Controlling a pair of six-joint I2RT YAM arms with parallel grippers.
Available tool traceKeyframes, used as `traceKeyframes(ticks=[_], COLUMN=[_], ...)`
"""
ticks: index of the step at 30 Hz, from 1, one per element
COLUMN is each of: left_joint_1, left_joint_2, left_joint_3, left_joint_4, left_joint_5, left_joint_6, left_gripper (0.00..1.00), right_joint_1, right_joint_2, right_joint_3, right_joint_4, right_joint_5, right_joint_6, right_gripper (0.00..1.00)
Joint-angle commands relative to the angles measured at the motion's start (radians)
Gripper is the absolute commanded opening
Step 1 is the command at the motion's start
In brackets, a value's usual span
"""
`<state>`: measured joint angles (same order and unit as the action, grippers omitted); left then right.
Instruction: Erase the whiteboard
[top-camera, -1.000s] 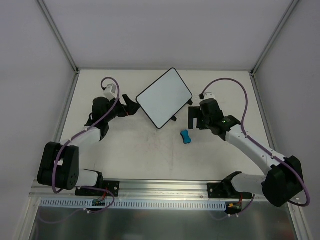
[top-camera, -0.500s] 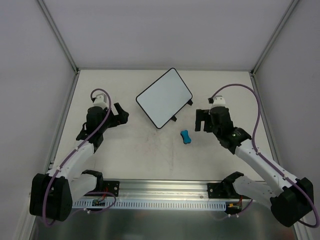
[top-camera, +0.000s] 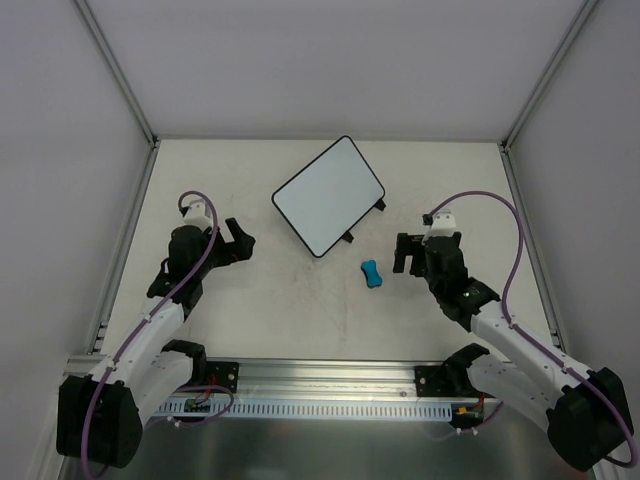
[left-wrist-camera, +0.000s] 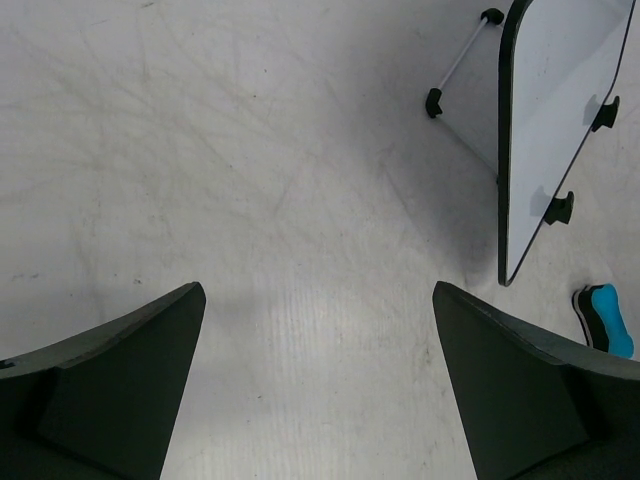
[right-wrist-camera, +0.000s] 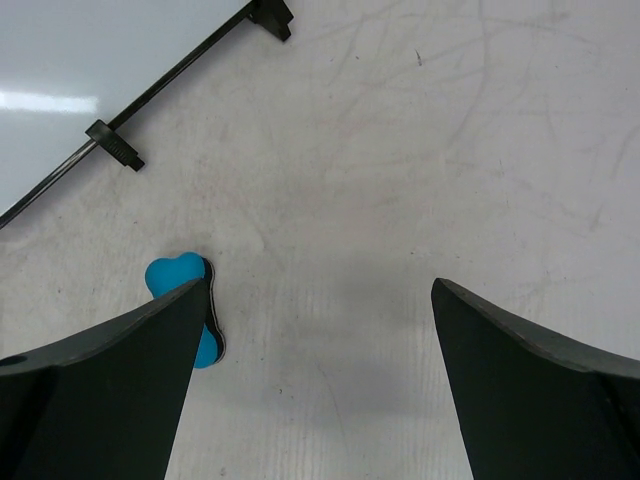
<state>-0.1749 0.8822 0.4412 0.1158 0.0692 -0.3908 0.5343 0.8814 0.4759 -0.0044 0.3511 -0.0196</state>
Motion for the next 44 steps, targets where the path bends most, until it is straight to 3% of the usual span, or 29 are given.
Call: traceKeyframes(ticks=[1,12,44], left_joint_1=[0.005,0.005,0.006], left_joint_2=[-0.035,-0.127,-0.149], left_joint_3=[-0.028,-0.107,-0.108], left_joint_4=[-0.008,0.001,0.001], left_joint_5=[-0.009,-0.052,-0.029], left_joint_6=[0.024,0.023,0.032], left_gripper=[0.99,0.99,0.99], right_joint_1=[-0.003,-0.003,-0.003], right_joint_2=[0.011,0.014,0.002], right_joint_3=[0.01,0.013,0.003], right_joint_4=[0.09,0.096,0.103], right_joint_5=[0.009,0.0,-0.008], right_joint_6=[-0.008,-0.013,-0.022], right_gripper=[0.99,0.99,0.99])
